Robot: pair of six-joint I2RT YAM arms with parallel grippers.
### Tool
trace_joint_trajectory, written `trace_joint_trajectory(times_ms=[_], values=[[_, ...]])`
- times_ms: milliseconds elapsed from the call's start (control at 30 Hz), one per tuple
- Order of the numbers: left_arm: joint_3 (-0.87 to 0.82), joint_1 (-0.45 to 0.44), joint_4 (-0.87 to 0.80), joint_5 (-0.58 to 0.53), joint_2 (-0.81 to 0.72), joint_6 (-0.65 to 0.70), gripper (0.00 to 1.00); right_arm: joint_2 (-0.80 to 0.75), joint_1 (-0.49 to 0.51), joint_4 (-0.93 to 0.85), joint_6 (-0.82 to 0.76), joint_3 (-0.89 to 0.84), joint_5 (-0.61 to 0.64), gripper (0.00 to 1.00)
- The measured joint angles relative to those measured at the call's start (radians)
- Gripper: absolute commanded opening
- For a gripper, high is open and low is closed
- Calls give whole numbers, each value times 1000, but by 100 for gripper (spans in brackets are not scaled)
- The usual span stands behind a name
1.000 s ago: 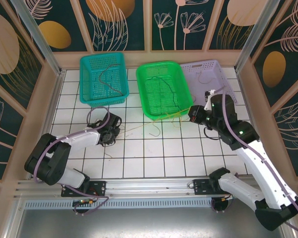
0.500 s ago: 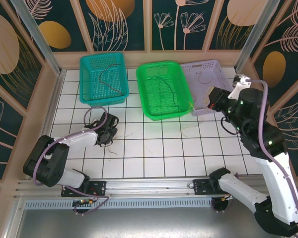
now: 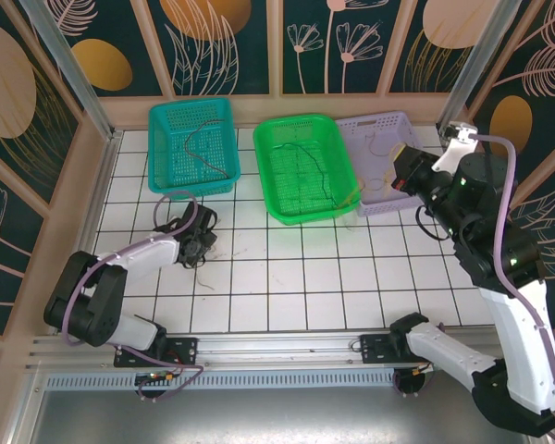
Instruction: Untangle the cables
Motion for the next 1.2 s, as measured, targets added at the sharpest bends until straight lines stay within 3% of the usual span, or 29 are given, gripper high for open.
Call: trace_joint_trajectory(times_ms=[233, 467, 633, 867, 1033, 1200], values=[[228, 2, -120, 26, -108, 35, 72, 66, 0, 155, 41, -14, -255, 0], [335, 2, -150, 106, -156, 13, 70, 144, 0, 316, 128, -88, -487, 0], [269, 2, -44, 251, -195, -33, 62, 169, 0, 356, 153, -89, -546, 0], [145, -18, 137, 439, -230, -124, 61, 181, 0, 398, 179, -89, -562, 0], [9, -39, 247, 491, -286, -259, 61, 210, 0, 459, 211, -89, -587, 0], [-43, -40, 212, 460, -323, -328, 61, 233, 3, 539, 261, -104, -658, 0]])
